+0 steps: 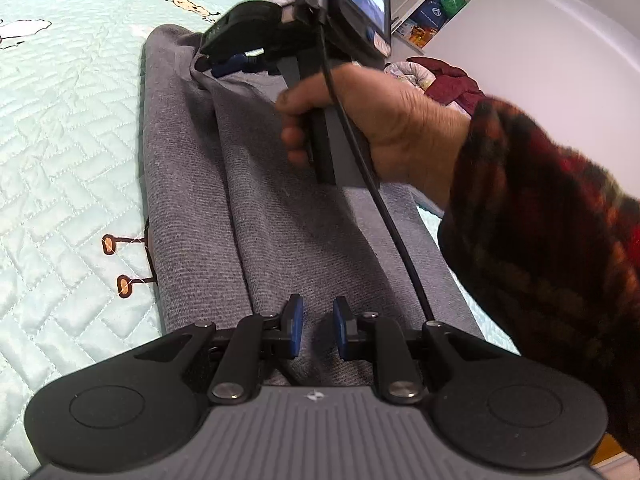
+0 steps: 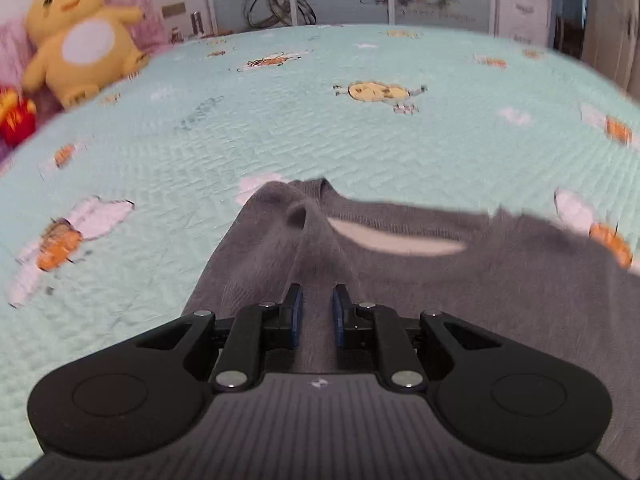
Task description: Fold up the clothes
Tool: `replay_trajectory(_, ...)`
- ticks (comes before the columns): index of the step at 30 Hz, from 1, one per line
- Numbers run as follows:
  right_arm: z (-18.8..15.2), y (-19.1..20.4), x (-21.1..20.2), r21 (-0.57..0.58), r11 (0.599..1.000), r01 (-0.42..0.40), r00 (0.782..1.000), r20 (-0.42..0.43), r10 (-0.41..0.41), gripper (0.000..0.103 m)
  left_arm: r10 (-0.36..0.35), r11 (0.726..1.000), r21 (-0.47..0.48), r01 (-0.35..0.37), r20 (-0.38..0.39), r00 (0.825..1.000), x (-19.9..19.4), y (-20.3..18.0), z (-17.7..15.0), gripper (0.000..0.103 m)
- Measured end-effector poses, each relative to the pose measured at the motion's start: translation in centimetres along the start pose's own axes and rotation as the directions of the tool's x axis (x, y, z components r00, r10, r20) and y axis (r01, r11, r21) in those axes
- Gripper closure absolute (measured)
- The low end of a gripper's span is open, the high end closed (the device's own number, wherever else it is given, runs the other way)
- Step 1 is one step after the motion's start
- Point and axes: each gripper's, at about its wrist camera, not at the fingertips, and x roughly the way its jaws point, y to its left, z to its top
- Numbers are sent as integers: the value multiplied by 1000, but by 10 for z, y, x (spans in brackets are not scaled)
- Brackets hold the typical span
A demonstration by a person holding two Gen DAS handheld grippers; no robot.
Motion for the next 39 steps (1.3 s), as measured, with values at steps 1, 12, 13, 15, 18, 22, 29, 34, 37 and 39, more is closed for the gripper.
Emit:
replay_trajectory(1,2,3,0,-11,1000,9,1000,-4,-9,87,-2,1000,-5,2,-2,1000,0,1,0,83)
replay_trajectory(12,4,10,-20,22,1000,7,999,43,-7,87,-2,1000,-9,2,-2,1000,-1,0,-4,83)
replay_trajectory(13,5,12,-12,21,1000,14,1000,23,-15,87,-2,1000,-10,2,-3,1000,0,0,-3,83)
replay_trajectory(15,5,15,3,18,1000,24,1000,-6,-24,86,-6,1000,-16,6,-6,1000,1,1,-1,83)
replay_trajectory(18,8,17,7,4,999,32,999,-4,-32,86,-15,1000,-27,14,-10,1000,-2,2,-1,83)
replay_trajectory(22,9,14,-11,42,999,8,999,39,-10,86,-21,999,-33,20,-11,1000,-2,3,1,83)
replay_trajectory(29,13,22,-1,62,998,-31,999,37,28,86,-21,999,-33,21,-10,1000,-1,6,2,83)
replay_trajectory(34,13,28,16,46,999,-16,1000,18,15,87,-25,999,-37,25,-10,1000,0,7,2,83)
replay_trajectory(37,11,24,6,80,996,-36,999,36,33,86,-27,999,-38,26,-9,1000,0,8,1,83)
replay_trajectory(39,9,24,1,89,995,-44,998,46,40,86,-25,999,-36,25,-7,1000,1,9,1,83)
